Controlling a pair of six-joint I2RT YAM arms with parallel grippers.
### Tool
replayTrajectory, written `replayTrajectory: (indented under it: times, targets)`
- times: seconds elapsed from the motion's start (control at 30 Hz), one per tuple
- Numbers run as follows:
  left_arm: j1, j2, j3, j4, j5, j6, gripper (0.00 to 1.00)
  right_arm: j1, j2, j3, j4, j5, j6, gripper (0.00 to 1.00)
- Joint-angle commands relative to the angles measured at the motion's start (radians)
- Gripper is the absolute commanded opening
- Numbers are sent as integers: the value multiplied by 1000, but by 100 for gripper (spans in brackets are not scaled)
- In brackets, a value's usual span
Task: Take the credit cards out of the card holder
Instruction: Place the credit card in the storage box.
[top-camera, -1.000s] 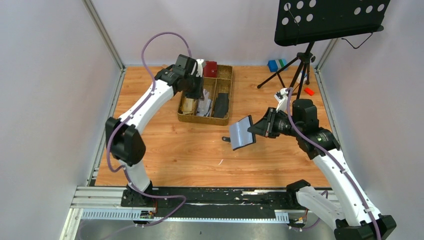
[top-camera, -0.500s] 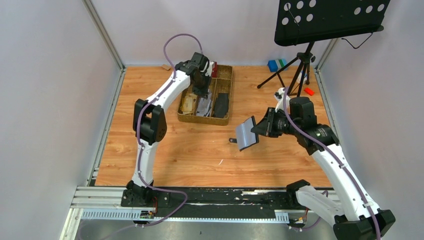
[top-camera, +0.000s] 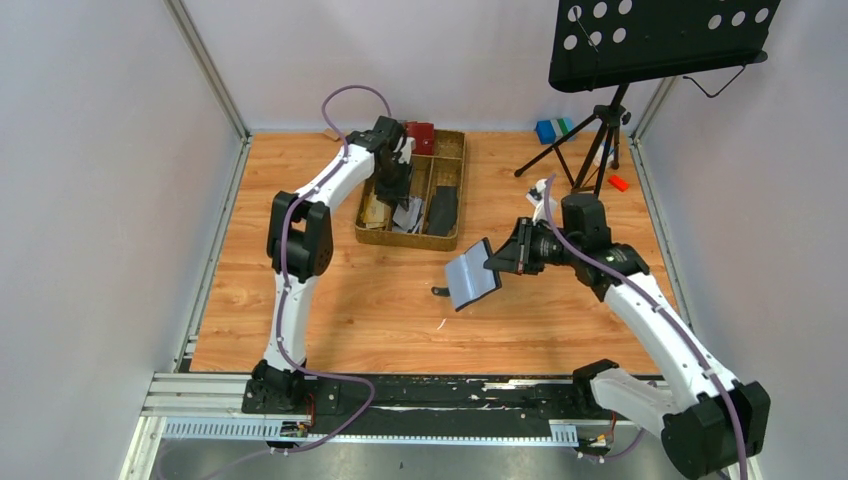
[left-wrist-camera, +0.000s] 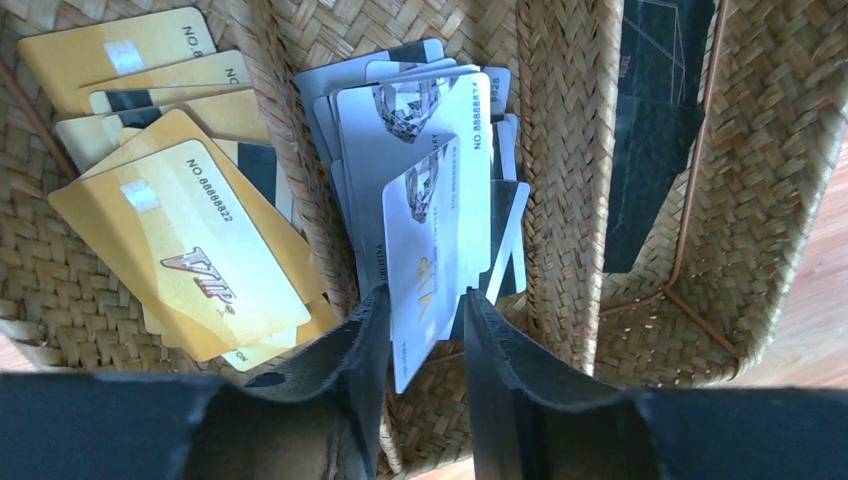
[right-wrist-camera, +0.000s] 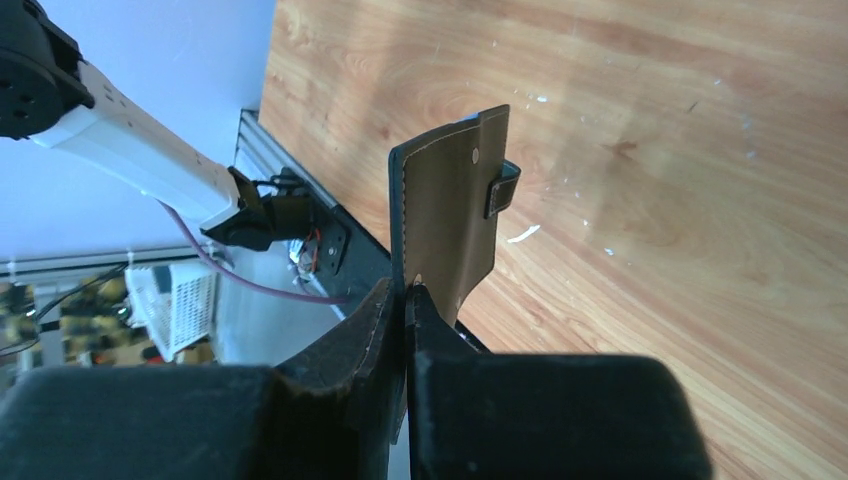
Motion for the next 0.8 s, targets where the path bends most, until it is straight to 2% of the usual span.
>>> replayTrajectory:
  times: [0.0, 0.07, 0.13, 0.33, 0.43, 0.5, 0.67, 0.77]
  targets:
    - [-1, -70, -49, 22, 35, 5, 44, -9, 77, -108, 253, -187, 107, 0]
    - [-2, -116, -81, 25, 44, -3, 48, -18, 128, -149, 297, -236, 120, 0]
    - [-1, -170, -121, 32, 52, -12, 50, -33, 181, -167, 272, -231, 86, 0]
    - [-5, -400, -321, 85, 93, -51, 54, -41, 354, -84, 7, 3, -170, 0]
    - [-27, -529, -470, 162, 129, -103, 54, 59, 385, -14, -96, 294, -245, 0]
    - [-69, -613, -584, 226, 137, -143, 54, 143, 399, 6, -106, 424, -252, 0]
    - [-181, -775, -860, 376, 148, -273, 53, 334, 445, -3, -64, 684, -208, 0]
    - [-190, -850, -993, 441, 174, -343, 52, 425, 482, -39, 2, 746, -194, 0]
